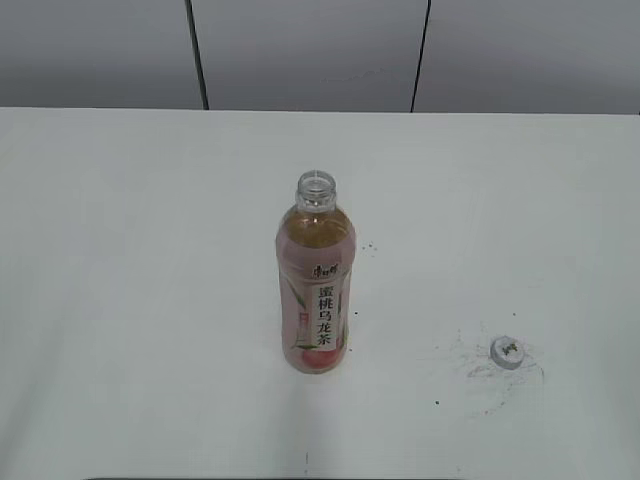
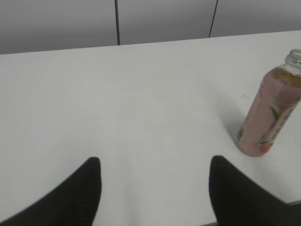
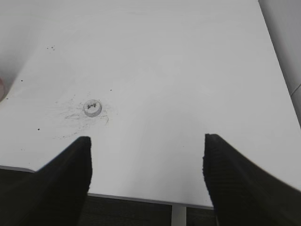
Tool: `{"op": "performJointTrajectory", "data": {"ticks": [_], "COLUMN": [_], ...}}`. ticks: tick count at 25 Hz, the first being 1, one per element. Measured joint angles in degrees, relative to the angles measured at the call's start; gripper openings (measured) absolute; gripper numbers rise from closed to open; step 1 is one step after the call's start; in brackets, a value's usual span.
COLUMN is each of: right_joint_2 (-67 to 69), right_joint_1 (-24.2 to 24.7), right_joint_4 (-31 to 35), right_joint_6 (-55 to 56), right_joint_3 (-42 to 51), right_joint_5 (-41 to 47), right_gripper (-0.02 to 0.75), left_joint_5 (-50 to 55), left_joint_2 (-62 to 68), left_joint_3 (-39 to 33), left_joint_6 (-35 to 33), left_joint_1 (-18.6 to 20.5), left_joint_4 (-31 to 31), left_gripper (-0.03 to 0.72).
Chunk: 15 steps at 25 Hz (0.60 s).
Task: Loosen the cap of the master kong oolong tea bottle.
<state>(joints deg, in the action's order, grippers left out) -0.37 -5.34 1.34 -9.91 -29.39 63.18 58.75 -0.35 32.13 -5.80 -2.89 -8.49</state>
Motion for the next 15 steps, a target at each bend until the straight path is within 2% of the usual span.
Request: {"op": "performJointTrajectory", "data": {"ticks": [10, 15], "right_joint_2": [0.0, 0.0], "right_joint_1": [0.0, 0.0], "right_joint_4": [0.0, 0.0], "right_joint_6": [0.0, 0.0], "right_joint_3": [0.0, 0.0], "right_joint_5": [0.0, 0.0], "right_gripper": [0.554, 0.554], "left_joint_5": [0.0, 0.0], "left_joint_2": [0.0, 0.0], "left_joint_3": [0.0, 0.0], "left_joint_6": [0.0, -0.2], "left_joint_1": [0.0, 0.0], "left_joint_4": [0.0, 3.7], "left_gripper": [0.428, 0.427]}}
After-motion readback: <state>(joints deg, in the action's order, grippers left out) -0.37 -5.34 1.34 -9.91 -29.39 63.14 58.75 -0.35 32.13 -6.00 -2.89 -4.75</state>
